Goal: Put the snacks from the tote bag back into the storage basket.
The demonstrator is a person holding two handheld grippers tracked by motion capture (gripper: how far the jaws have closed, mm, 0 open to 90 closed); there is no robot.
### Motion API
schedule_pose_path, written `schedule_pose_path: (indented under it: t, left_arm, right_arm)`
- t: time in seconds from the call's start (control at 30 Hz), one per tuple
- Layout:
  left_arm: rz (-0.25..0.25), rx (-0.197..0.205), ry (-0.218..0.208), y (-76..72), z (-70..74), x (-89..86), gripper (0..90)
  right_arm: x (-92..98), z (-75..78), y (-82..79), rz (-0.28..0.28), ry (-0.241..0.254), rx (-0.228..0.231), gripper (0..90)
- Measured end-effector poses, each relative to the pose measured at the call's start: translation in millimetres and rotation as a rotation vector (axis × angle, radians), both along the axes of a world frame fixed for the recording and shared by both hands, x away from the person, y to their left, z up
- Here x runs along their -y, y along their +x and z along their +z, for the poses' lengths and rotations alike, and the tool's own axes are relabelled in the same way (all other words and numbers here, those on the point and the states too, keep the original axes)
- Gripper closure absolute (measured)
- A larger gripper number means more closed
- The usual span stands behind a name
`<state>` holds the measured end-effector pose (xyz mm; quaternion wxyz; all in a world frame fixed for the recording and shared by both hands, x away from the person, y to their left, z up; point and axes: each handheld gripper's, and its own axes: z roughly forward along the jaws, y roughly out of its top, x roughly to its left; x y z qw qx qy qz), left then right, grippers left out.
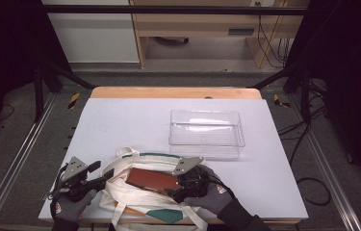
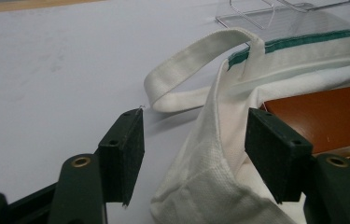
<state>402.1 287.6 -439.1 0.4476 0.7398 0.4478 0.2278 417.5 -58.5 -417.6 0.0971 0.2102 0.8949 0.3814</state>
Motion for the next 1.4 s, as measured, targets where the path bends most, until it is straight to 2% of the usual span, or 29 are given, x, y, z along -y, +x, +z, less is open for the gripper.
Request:
schedule_pose_path:
  t: [0.07, 0.2, 0.23, 0.3, 0.4, 0.47, 0.57, 0.93, 1.2, 1.4]
  left_arm:
    - [0.000, 0.002, 0.000, -0.3, 0.5, -0.5, 37.0]
    - [0.000, 0.004, 0.001, -0.7, 0.9, -0.8, 36.8]
    - [0.000, 0.006, 0.001, -0.6, 1.0, -0.9, 36.7]
    - [0.001, 0.005, 0.002, -0.6, 1.0, -1.0, 36.7]
    - [0.001, 0.005, 0.003, -0.6, 1.1, -0.9, 36.7]
    - [0.001, 0.004, 0.003, -0.5, 1.0, -0.8, 36.7]
    - [0.001, 0.003, 0.004, -0.1, 0.6, -0.7, 36.6]
    - [0.002, 0.007, 0.001, -0.3, 1.3, -1.1, 36.3]
    - [-0.002, 0.021, 0.002, -1.4, 2.8, -1.1, 35.9]
    - [0.003, 0.033, -0.008, -2.7, 4.5, -3.3, 35.7]
  right_arm:
    - [-4.8, 4.8, 3.7, 0.009, 0.004, 0.005, 29.1]
    - [-14.9, -1.3, 8.2, 0.020, -0.027, -0.015, 28.2]
    - [-22.4, -6.6, 9.4, 0.034, -0.054, -0.026, 28.4]
    - [-25.8, -8.6, 9.9, 0.039, -0.061, -0.030, 28.8]
    - [-33.0, -12.2, 12.9, 0.050, -0.074, -0.039, 31.9]
    - [-38.5, -15.8, 14.7, 0.058, -0.087, -0.049, 37.0]
    - [-43.4, -21.1, 15.2, 0.067, -0.114, -0.040, 38.7]
    - [-45.3, -23.7, 14.7, 0.091, -0.133, -0.026, 41.0]
    - [-49.8, -27.9, 15.5, 0.092, -0.174, -0.019, 41.1]
    - [-47.9, -25.1, 15.9, 0.109, -0.172, -0.023, 42.8]
